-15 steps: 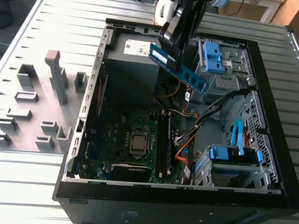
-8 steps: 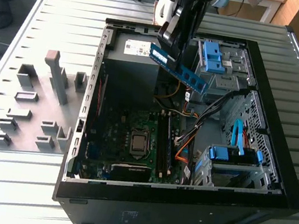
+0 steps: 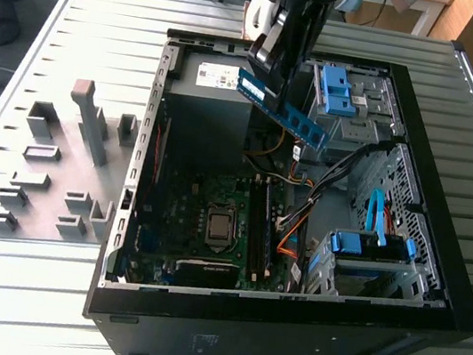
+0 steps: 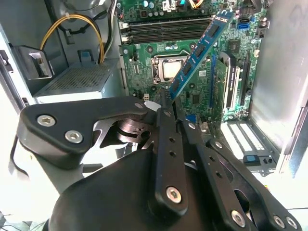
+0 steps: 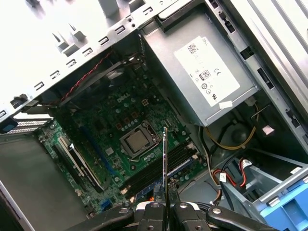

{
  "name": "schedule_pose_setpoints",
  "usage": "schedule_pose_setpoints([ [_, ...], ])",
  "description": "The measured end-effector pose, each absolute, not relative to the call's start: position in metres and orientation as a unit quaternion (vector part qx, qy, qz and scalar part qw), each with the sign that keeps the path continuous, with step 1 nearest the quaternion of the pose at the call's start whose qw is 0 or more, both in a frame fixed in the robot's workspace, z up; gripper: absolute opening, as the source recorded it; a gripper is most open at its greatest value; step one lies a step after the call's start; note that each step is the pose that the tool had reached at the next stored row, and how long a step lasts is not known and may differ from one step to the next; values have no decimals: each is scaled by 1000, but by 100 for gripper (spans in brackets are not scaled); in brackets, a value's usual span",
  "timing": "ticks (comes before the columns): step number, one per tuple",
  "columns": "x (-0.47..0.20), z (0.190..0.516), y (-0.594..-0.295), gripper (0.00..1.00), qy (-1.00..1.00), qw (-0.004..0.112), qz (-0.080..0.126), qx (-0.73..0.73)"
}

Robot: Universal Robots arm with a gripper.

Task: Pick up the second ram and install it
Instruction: 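Insert the second ram into the second slot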

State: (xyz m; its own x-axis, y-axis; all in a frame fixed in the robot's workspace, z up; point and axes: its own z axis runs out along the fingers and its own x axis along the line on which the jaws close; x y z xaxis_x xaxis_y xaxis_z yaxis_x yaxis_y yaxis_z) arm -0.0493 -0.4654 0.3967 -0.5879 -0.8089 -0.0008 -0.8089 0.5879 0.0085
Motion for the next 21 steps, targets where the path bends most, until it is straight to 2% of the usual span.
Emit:
schedule_pose_setpoints([
  [21,-49,395,-465,14,-917,2,-4,399],
])
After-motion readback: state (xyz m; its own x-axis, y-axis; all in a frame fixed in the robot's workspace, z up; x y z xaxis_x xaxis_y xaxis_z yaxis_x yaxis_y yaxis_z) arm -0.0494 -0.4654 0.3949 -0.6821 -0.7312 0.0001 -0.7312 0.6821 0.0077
